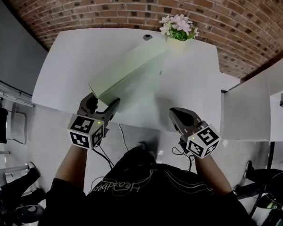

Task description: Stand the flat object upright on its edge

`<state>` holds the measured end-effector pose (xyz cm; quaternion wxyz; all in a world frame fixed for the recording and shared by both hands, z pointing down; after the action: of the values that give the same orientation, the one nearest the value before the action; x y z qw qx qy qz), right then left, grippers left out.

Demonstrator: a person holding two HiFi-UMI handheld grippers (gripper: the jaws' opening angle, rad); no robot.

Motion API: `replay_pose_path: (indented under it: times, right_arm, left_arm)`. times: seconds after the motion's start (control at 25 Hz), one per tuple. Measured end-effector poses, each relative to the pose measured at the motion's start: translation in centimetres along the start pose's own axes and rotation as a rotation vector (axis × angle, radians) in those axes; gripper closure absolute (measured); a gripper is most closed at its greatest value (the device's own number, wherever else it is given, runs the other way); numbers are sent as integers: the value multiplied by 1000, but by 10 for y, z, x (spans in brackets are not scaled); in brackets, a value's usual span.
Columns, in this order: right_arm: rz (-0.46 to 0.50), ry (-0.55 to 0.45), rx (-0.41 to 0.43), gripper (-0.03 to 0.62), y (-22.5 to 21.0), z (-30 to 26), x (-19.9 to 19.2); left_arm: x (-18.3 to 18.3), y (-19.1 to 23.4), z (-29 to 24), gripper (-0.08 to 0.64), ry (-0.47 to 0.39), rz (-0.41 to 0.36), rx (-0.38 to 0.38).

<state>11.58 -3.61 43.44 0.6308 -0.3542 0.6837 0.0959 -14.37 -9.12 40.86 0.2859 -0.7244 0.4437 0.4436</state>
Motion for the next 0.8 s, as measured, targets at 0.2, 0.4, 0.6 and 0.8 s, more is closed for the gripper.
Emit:
replay_pose_path:
  times: [0.2,0.4,0.6,0.8]
  right_arm:
    - [-14,3,46,588,18,-1,-8]
    - [12,14,77,588,34,-2,-14]
    - [25,16,96,588,46,1,-16]
    - [30,21,108,588,53,1,-19]
  left_arm:
    - [-7,6,19,255,-3,49,131]
    - [-15,9,32,255,-13,106,237]
    - [-22,9,44,255,-1,164,335]
    - [-29,5,53,255,5,219,444]
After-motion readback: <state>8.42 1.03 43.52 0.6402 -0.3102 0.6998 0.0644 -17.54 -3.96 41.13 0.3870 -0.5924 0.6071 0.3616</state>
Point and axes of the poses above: the fingertips, and each gripper's own axes: z backward along the fingers, y to its left, x out of its top, the point moved 4 cm from there along z, backward along the fingers, and after that the axes turned 8 degrees about x, right-handed, at the moved point
